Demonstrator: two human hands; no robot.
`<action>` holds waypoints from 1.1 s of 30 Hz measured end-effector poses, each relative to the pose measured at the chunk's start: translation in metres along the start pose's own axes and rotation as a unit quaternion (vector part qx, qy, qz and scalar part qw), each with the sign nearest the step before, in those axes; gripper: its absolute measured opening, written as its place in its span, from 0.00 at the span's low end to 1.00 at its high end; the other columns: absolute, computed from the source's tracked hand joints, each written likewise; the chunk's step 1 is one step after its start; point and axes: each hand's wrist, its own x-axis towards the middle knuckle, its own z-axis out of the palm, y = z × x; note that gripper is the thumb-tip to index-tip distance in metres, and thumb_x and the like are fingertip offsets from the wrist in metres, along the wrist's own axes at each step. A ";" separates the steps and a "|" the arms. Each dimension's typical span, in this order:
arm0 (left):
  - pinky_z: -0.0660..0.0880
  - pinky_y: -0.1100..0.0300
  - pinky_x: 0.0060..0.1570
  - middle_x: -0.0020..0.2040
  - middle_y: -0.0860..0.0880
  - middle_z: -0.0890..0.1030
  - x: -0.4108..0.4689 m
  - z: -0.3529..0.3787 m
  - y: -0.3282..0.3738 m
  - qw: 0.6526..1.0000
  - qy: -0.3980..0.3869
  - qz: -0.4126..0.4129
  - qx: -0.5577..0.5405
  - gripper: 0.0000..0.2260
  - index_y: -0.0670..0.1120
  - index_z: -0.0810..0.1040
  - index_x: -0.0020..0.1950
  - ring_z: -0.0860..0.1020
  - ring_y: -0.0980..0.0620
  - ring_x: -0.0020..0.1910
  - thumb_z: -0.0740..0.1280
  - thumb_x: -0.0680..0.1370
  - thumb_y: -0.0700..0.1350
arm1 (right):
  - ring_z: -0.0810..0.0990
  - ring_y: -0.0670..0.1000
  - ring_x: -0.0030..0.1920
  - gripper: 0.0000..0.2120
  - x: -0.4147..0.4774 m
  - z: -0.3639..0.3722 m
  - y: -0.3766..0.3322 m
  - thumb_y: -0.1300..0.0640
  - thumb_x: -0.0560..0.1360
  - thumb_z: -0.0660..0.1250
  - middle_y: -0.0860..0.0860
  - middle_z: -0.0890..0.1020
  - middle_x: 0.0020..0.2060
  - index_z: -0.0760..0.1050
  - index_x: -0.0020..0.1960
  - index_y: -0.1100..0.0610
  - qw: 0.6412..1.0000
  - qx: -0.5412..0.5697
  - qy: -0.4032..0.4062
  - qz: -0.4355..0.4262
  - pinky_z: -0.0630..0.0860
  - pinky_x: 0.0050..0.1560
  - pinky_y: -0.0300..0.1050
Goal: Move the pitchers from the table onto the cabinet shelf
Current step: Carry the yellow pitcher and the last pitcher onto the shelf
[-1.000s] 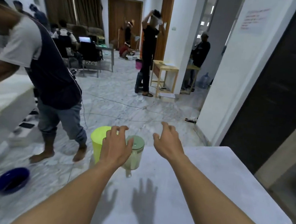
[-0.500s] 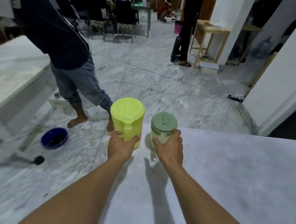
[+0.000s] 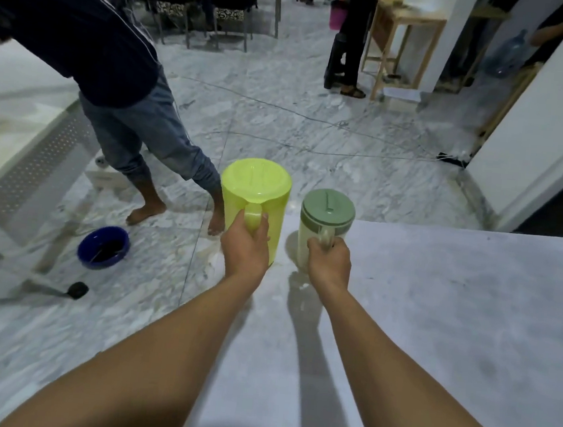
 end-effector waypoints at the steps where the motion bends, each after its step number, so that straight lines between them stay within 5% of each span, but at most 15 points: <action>1: 0.67 0.73 0.29 0.43 0.41 0.83 0.003 -0.001 0.003 1.000 -0.007 0.006 -0.003 0.13 0.40 0.77 0.55 0.79 0.65 0.30 0.63 0.81 0.49 | 0.80 0.60 0.51 0.11 -0.001 0.000 -0.002 0.52 0.76 0.66 0.57 0.82 0.49 0.75 0.54 0.59 1.000 0.000 0.015 -0.011 0.74 0.49 0.48; 3: 0.66 0.75 0.26 0.41 0.38 0.82 0.007 -0.005 0.008 1.000 -0.020 0.022 0.000 0.10 0.42 0.75 0.50 0.79 0.63 0.30 0.63 0.81 0.49 | 0.78 0.57 0.48 0.11 -0.004 0.000 -0.005 0.54 0.78 0.65 0.55 0.79 0.46 0.74 0.55 0.61 0.999 0.000 0.043 -0.030 0.70 0.47 0.44; 7: 0.64 0.75 0.34 0.43 0.36 0.81 0.010 -0.019 0.018 0.998 -0.046 0.038 0.001 0.10 0.42 0.74 0.48 0.82 0.39 0.41 0.62 0.81 0.49 | 0.75 0.56 0.45 0.09 -0.021 -0.004 -0.015 0.56 0.78 0.64 0.55 0.78 0.44 0.73 0.53 0.61 0.996 0.014 0.077 -0.042 0.67 0.45 0.44; 10: 0.67 0.56 0.39 0.37 0.40 0.79 0.010 -0.027 0.033 0.997 -0.051 0.061 0.014 0.10 0.45 0.73 0.44 0.81 0.39 0.40 0.63 0.79 0.51 | 0.75 0.56 0.44 0.08 -0.036 -0.017 -0.027 0.56 0.77 0.64 0.54 0.78 0.43 0.72 0.50 0.61 0.993 0.034 0.106 -0.042 0.67 0.44 0.44; 13: 0.72 0.50 0.36 0.34 0.41 0.77 0.007 -0.033 0.057 0.992 -0.062 0.111 0.007 0.11 0.44 0.72 0.41 0.77 0.39 0.37 0.63 0.78 0.51 | 0.77 0.57 0.43 0.09 -0.048 -0.039 -0.039 0.56 0.76 0.64 0.55 0.79 0.40 0.73 0.49 0.61 0.987 0.060 0.141 -0.048 0.68 0.43 0.44; 21: 0.54 0.55 0.33 0.34 0.44 0.74 -0.043 -0.031 0.140 0.968 -0.140 0.201 -0.044 0.10 0.41 0.72 0.39 0.70 0.43 0.37 0.64 0.78 0.44 | 0.79 0.57 0.40 0.09 -0.103 -0.131 -0.070 0.54 0.74 0.65 0.55 0.80 0.38 0.74 0.46 0.61 0.959 0.106 0.256 -0.052 0.70 0.39 0.45; 28: 0.62 0.54 0.35 0.35 0.43 0.73 -0.129 -0.019 0.216 0.939 -0.223 0.248 -0.082 0.11 0.38 0.73 0.41 0.70 0.42 0.38 0.64 0.78 0.45 | 0.75 0.53 0.35 0.05 -0.171 -0.244 -0.090 0.57 0.74 0.63 0.54 0.77 0.35 0.72 0.42 0.59 0.926 0.111 0.352 -0.085 0.67 0.32 0.43; 33: 0.56 0.53 0.34 0.36 0.43 0.73 -0.219 -0.004 0.272 0.905 -0.285 0.297 -0.111 0.10 0.41 0.72 0.40 0.70 0.44 0.38 0.64 0.78 0.45 | 0.73 0.52 0.33 0.07 -0.234 -0.339 -0.088 0.56 0.74 0.64 0.50 0.75 0.31 0.71 0.38 0.56 0.891 0.101 0.433 -0.095 0.67 0.33 0.44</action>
